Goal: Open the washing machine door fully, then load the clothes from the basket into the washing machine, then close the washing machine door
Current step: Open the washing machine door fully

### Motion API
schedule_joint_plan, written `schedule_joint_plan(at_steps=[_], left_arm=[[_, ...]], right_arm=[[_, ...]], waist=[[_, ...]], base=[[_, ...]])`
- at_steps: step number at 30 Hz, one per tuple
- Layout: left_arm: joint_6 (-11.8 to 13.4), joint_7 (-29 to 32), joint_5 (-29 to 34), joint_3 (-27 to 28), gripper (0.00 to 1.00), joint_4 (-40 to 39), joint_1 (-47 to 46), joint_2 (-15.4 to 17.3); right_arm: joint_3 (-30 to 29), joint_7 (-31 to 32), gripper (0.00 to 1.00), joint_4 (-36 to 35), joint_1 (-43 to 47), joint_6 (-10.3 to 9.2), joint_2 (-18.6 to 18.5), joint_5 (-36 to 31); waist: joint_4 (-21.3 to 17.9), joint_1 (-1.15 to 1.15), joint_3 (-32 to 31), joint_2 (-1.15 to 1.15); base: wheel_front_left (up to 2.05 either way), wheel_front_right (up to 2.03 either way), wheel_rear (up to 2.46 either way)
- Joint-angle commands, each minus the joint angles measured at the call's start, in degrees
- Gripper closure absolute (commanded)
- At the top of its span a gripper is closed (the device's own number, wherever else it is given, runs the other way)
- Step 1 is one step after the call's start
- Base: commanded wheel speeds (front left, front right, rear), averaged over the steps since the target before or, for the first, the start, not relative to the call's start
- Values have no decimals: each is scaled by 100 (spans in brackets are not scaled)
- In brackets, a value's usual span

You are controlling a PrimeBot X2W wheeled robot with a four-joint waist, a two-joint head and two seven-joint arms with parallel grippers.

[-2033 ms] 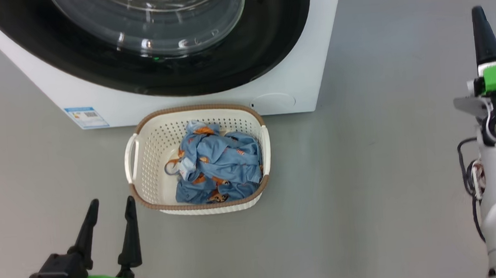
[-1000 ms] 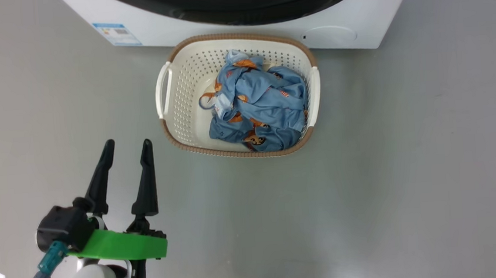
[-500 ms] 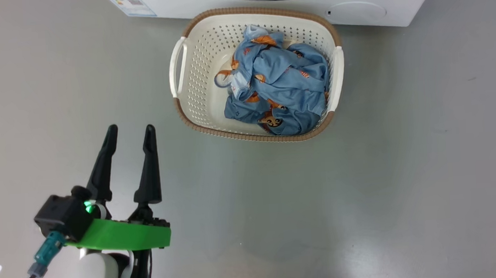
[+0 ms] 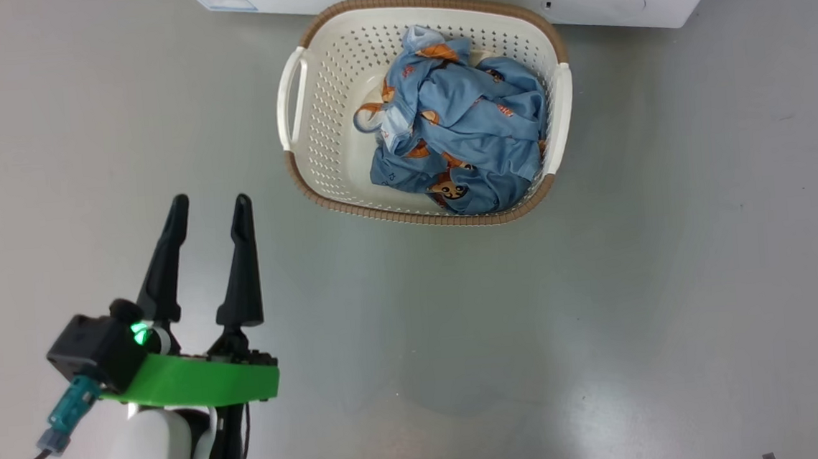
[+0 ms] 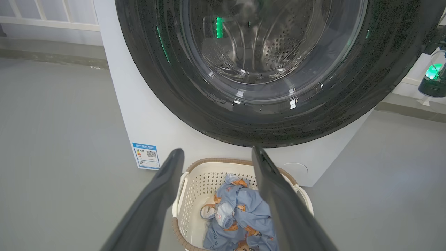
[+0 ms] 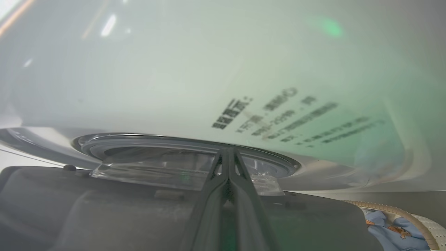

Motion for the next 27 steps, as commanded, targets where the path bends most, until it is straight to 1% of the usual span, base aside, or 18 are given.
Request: schedule_joint_plan(at_steps=[1,10,16,20,27], left_arm=[[-18,-70,-18,203,0,-180,-100,125],[-18,-70,45,222,0,-258,-126,125],[-18,-70,109,234,0,-267,-103,125],[-18,-70,128,263,0,-261,-84,125],[-18,-70,162,279,0,-248,-27,125]], right_arm=[[157,178,100,-250,91,9,339,-10],[380,709,100,-974,749,9,412,475],[809,1068,100,-1178,1104,9,415,1003],[1024,1196,100,-1302,1249,9,416,1192],[1601,1553,100,-1767,1695,9,416,1629]], waist=[[-40,0,7,0],[-161,0,-68,0],[-164,0,-164,0],[-174,0,-216,0],[-206,0,-380,0]], base=[[0,0,0],[0,0,0],[0,0,0],[0,0,0],[0,0,0]])
